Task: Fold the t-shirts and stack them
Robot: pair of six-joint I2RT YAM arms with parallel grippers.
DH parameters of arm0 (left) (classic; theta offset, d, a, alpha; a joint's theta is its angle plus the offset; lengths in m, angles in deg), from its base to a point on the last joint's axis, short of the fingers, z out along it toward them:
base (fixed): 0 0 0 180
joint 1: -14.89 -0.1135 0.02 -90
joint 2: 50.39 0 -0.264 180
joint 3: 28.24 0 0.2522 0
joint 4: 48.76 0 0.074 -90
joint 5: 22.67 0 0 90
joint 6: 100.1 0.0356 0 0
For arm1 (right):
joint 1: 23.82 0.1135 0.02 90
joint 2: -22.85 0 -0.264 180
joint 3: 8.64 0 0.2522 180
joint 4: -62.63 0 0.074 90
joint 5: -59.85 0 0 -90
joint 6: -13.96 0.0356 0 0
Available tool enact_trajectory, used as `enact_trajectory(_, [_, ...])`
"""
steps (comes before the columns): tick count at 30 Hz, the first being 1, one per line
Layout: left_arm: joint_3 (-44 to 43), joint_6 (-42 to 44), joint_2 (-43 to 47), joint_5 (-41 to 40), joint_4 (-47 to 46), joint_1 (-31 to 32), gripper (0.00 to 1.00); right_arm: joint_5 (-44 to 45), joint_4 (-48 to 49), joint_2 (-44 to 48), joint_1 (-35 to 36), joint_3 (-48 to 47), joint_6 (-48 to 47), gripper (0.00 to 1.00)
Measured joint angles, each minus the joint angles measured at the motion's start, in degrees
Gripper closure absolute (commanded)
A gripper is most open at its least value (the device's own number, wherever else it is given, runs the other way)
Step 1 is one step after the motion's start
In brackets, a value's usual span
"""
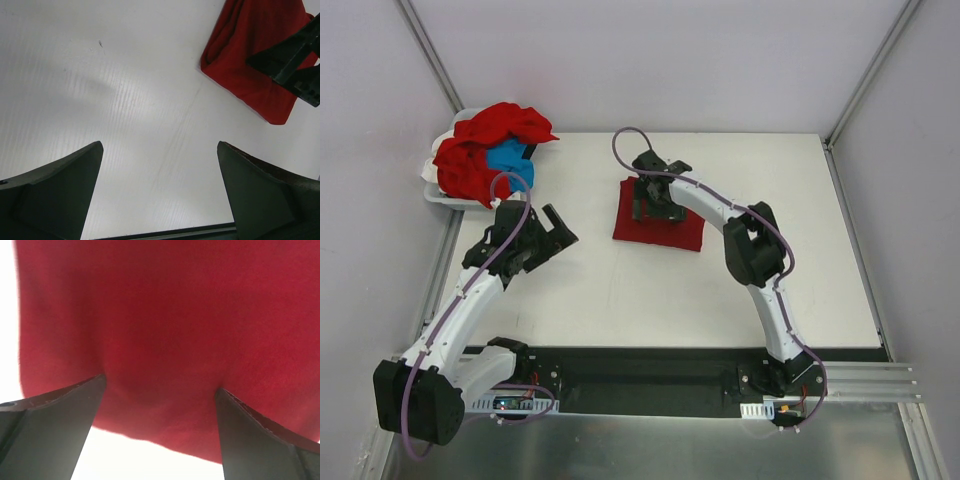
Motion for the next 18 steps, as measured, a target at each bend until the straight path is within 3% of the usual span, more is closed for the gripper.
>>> enact_trajectory(11, [0.5, -0.1, 0.9, -0.1, 0.1, 0.0, 0.01, 0.1, 0.1, -2.5, -1.3, -0.7, -4.5, 0.04])
enact_trajectory(18, [0.5, -0.1, 0.3, -1.0, 0.1, 0.0, 0.01, -2.1, 2.3, -0.5, -6.1, 3.2, -5.9, 0.04])
